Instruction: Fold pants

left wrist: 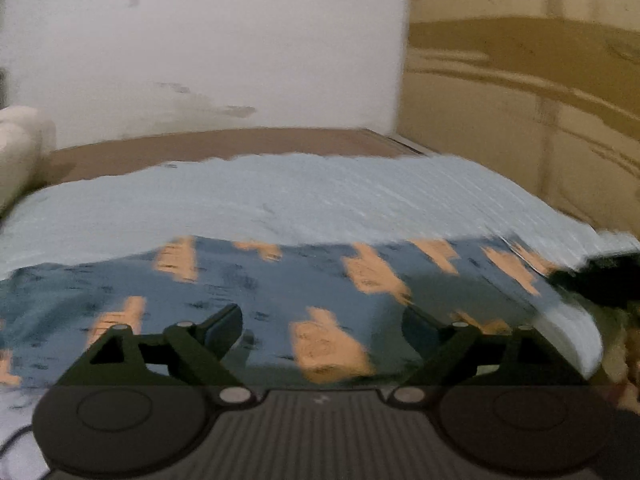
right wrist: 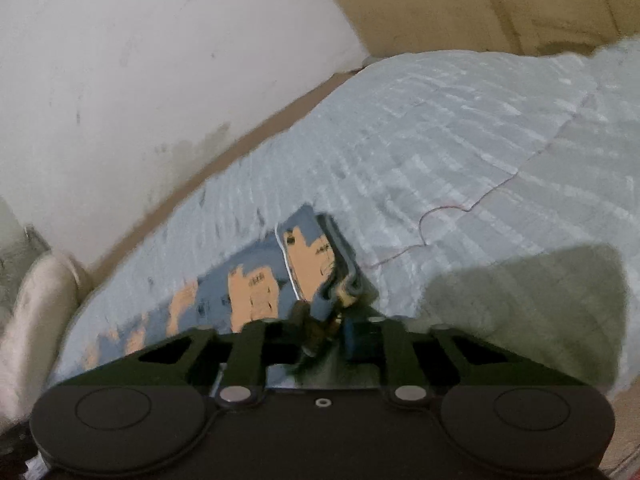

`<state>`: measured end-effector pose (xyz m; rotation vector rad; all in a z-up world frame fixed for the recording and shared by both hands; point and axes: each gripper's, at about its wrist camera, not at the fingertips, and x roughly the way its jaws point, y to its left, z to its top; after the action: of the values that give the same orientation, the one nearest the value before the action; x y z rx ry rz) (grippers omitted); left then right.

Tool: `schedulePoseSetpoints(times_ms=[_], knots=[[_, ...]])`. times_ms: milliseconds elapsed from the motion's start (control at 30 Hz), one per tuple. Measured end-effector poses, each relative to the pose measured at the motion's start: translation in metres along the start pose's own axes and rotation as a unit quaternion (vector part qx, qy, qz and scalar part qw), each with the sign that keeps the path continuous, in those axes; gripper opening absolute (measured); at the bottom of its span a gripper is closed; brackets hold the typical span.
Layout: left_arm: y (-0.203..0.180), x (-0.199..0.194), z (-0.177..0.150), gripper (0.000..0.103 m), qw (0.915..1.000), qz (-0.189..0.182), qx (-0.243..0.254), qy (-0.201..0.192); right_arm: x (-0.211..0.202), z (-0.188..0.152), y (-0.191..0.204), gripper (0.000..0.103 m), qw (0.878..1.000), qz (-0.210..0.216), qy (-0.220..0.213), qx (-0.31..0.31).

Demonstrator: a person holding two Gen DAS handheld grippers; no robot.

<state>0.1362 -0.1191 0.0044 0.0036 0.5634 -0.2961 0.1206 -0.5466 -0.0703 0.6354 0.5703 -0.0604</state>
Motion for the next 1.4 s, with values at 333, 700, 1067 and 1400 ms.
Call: schedulePoseSetpoints(times_ms=[333, 700, 1067, 1400], knots=[[0.085, -0.030, 0.025, 0.093, 0.9911, 0.116, -0.059, -0.026, -0.003, -0.004, -0.003, 0.010, 0.999, -0.031, -0.011, -0.029], [0.190, -0.063, 0.008, 0.102, 0.9795, 0.189, -0.068, -0.003, -0.030, -0.010, 0.061, 0.092, 0.978, -0.095, -0.061, -0.176], [0.274, -0.034, -0.029, 0.089, 0.9736, 0.124, -0.191, 0.001, 0.038, -0.062, 0.189, 0.102, 0.948, 0.052, 0.006, -0.313], [0.309, 0.000, -0.031, 0.065, 0.9670, 0.087, -0.238, 0.027, 0.082, -0.103, 0.265, 0.102, 0.924, 0.102, 0.060, -0.364]])
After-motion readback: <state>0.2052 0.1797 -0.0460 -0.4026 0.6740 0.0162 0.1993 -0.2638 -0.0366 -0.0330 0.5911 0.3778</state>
